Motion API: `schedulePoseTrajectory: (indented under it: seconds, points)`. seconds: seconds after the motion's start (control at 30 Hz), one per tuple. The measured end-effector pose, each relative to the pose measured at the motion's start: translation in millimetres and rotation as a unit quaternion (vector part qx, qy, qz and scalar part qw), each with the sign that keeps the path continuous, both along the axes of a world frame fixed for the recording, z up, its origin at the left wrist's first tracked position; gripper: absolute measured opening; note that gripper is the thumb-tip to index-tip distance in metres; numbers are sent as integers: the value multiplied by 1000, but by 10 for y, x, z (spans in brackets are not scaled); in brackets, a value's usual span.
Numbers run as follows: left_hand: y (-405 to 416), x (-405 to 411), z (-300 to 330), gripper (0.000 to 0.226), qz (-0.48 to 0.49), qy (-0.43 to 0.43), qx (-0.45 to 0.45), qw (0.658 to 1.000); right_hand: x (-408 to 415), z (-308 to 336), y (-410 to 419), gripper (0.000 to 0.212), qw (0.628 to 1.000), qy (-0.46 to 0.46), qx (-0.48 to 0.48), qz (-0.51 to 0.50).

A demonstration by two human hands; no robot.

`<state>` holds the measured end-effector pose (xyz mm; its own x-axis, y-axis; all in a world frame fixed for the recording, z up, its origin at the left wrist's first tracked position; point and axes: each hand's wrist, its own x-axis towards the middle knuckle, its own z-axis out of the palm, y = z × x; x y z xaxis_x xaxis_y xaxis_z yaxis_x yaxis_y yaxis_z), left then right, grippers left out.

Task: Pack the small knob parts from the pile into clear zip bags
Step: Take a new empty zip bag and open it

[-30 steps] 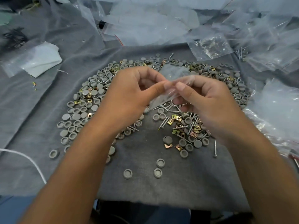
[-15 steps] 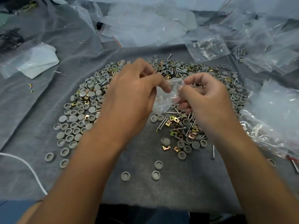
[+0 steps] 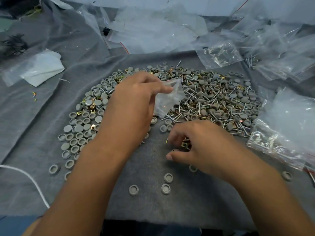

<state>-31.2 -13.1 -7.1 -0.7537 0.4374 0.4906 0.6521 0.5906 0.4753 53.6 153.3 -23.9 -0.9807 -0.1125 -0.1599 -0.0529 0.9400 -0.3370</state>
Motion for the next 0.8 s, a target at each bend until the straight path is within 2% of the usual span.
schedulePoseTrajectory:
  seconds: [0.1, 0.27, 0.4, 0.47, 0.57, 0.7, 0.8]
  points:
    - [4, -11, -11, 29, 2, 9, -3, 1000, 0, -20, -67, 30, 999, 16, 38, 2]
    - [0, -19, -25, 29, -3, 7, 5, 1000, 17, 28, -104, 13, 999, 26, 34, -5]
    - [26, 2, -17, 30, -13, -1, 2, 1000, 6, -4, -103, 13, 999, 50, 17, -15]
    - [25, 3, -28, 33, -19, -5, 1, 1000, -8, -15, -86, 14, 997, 56, -38, -23]
    - [11, -2, -49, 43, -32, -9, -15, 999, -18, 26, -26, 8, 979, 79, -182, -39]
    - [29, 2, -42, 57, -37, -33, -39, 998, -8, 111, 38, 10, 929, 143, -339, -36]
    - [40, 16, -37, 48, -52, -36, -57, 996, 2, 172, 21, 9, 879, 185, -439, -32]
